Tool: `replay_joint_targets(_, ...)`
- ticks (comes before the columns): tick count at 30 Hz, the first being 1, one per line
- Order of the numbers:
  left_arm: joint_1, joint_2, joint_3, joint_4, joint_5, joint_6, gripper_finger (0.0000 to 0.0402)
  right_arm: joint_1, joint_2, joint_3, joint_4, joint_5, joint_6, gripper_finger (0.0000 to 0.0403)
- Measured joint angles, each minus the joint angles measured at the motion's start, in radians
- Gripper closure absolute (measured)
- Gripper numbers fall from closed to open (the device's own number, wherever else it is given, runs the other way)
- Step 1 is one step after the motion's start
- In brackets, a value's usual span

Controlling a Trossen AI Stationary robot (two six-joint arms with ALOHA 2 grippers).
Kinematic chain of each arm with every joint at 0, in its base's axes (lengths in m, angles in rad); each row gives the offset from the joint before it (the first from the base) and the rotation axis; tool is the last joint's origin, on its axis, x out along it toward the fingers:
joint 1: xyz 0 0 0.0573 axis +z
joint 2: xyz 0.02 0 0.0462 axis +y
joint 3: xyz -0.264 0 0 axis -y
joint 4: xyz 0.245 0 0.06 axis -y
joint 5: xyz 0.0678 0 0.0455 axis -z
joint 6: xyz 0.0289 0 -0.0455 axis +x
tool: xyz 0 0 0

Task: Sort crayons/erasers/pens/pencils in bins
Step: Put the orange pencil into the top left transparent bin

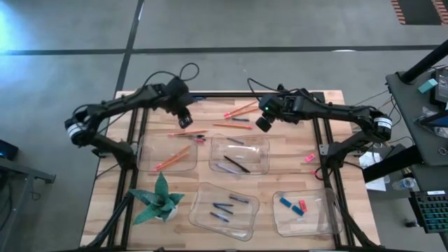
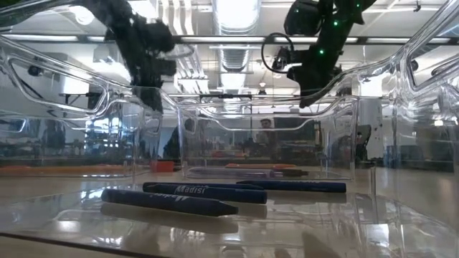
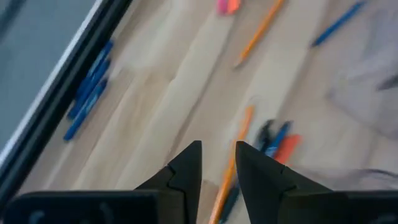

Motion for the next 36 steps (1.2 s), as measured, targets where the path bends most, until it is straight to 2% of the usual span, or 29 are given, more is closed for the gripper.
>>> replay_joint_targets(7,0.090,0.115,-0.029,-0.039,0.007,0.008,0.0318,-0.001,0.000,-0.035,0.017,0.000,-0.030,0.0273)
replay_joint_targets(23,0.090,0.244,-0.062,-0.223,0.017,0.046,0.0318,-0.001,0.000,-0.038,0.071,0.001,-0.112,0.0273)
replay_joint_targets(27,0.090,0.276,-0.062,-0.219,0.026,0.044,0.0318,-0.001,0.000,-0.038,0.076,0.001,-0.121,0.0273)
replay_joint_targets(31,0.089,0.314,-0.063,-0.218,0.083,0.044,0.0318,-0.001,0.000,-0.038,0.076,0.001,-0.124,0.0273)
replay_joint_targets(36,0.090,0.366,-0.060,-0.210,0.087,0.045,0.0318,-0.001,0.000,-0.038,0.076,0.001,-0.136,0.0273)
